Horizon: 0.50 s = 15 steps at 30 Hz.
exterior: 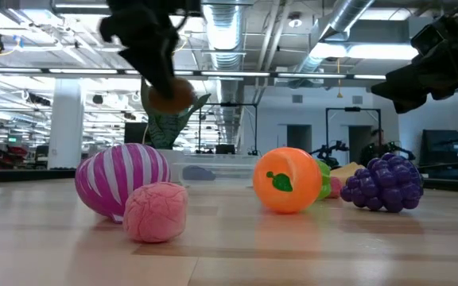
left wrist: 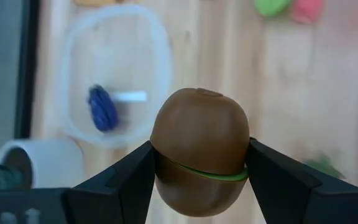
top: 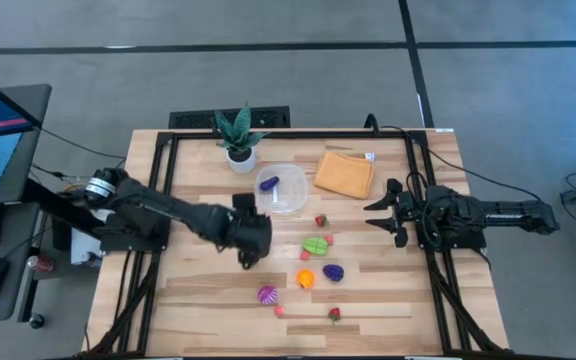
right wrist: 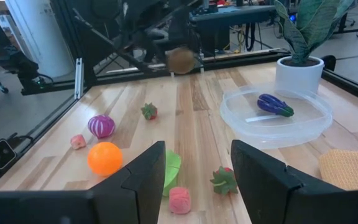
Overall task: Pick and placing Produce into tupperware
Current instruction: Put the brown kiwi into the transparent bin
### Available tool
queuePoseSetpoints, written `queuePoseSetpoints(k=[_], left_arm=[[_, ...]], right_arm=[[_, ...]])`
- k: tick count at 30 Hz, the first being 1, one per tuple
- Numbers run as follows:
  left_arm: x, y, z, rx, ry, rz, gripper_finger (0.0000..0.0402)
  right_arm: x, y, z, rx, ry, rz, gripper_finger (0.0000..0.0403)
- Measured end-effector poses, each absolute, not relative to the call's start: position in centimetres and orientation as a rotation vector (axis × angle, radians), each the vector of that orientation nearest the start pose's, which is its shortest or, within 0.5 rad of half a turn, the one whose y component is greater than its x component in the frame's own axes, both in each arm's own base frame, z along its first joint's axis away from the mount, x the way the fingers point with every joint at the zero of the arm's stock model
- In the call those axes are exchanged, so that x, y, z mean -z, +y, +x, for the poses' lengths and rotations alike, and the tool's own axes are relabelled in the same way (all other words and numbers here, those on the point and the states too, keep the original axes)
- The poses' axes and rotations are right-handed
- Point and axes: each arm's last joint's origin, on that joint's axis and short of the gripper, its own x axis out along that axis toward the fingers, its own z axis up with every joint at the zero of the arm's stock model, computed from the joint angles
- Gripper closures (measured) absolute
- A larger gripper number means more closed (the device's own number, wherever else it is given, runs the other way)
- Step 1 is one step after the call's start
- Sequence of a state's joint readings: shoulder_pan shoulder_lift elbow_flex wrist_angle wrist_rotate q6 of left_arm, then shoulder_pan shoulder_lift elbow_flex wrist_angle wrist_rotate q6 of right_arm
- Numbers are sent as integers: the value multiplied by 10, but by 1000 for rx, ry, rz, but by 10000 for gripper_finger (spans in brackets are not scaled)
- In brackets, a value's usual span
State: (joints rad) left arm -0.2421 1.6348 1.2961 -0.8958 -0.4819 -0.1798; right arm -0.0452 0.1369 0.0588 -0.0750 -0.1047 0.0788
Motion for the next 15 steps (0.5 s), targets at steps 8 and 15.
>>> queuePoseSetpoints(k=[8,15], left_arm=[[-261,-5,337,-312,1020,311,182],[-266,46,345,-297,931,256,182]], right_arm=[[-165,-2,103,-53,155,89,199],[-165,-2,103,-53,155,89,198]])
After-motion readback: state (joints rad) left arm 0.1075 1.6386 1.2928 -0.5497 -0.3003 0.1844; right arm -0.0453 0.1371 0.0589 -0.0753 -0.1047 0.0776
